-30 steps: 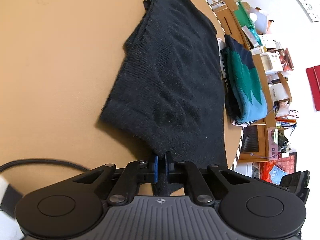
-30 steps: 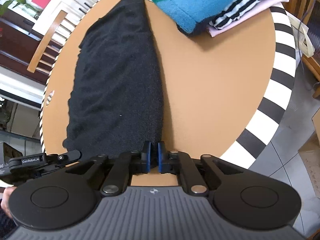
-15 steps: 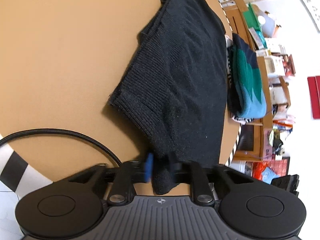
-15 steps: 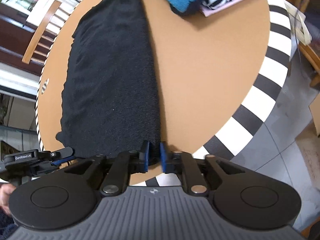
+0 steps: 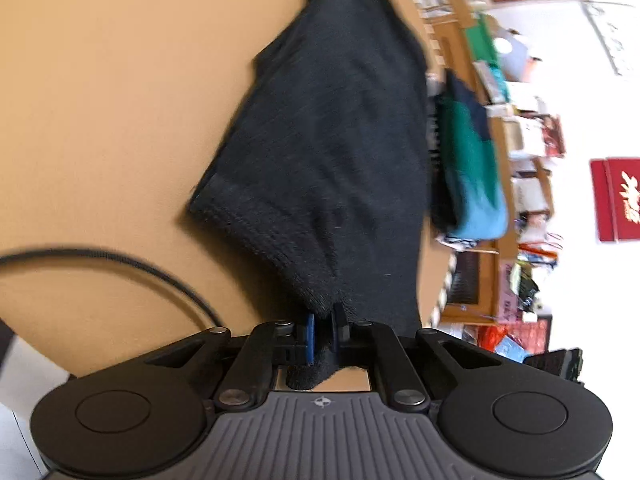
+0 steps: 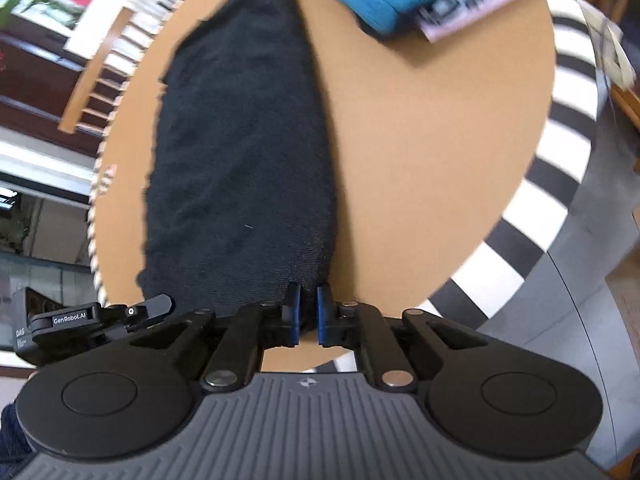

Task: Fold clothes

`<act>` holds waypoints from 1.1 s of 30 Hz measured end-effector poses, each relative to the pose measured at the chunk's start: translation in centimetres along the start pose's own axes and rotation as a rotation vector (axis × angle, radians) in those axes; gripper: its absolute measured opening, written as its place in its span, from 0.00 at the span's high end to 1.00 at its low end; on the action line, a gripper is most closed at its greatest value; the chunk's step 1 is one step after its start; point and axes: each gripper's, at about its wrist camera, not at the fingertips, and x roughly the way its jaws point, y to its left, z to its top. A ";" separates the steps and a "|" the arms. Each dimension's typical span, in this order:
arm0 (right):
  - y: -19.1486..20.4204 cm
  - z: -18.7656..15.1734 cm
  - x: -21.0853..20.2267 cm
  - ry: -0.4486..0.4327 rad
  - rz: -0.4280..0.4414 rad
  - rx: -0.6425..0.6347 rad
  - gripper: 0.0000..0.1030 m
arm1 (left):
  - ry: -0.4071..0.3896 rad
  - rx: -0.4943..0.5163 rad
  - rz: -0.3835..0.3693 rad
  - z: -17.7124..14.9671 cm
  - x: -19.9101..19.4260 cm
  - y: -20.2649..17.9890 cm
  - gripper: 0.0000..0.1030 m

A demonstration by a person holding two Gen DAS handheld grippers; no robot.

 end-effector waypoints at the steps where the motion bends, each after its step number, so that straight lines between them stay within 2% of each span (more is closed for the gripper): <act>1: 0.6 0.0 -0.5 0.002 0.007 -0.027 0.93 | 0.000 0.012 -0.006 0.0 -0.6 -0.4 0.93; 4: 2.4 -0.4 -1.7 0.034 0.032 -0.109 0.94 | 0.008 0.054 -0.006 0.1 -2.3 -1.8 0.94; 6: 3.1 -0.8 -2.3 0.061 0.039 -0.133 0.94 | 0.036 0.048 -0.002 -0.3 -3.1 -2.1 0.94; 9: 3.4 -0.8 -3.0 0.073 0.053 -0.101 0.94 | 0.070 0.016 -0.003 -0.9 -3.9 -2.3 0.94; 13: 3.8 1.1 -3.8 0.034 0.090 -0.058 0.94 | 0.050 -0.001 -0.003 0.7 -4.4 -3.1 0.94; 15: 4.8 3.3 -3.7 0.001 0.098 -0.077 0.94 | 0.032 0.020 -0.001 2.7 -4.3 -4.4 0.94; 20: 7.9 11.0 -4.2 -0.094 0.094 -0.197 0.94 | -0.026 0.147 0.009 9.2 -4.3 -9.9 0.94; 24: 9.0 18.2 -3.6 -0.151 0.085 -0.209 0.94 | -0.069 0.133 0.054 15.5 -1.3 -11.3 0.94; 30: 9.2 28.3 3.1 -0.137 -0.003 -0.176 0.94 | -0.129 0.092 0.131 25.0 3.8 -12.9 0.94; 33: 7.5 32.0 7.6 -0.113 -0.066 -0.086 0.94 | -0.138 0.031 0.186 28.1 7.0 -11.3 0.93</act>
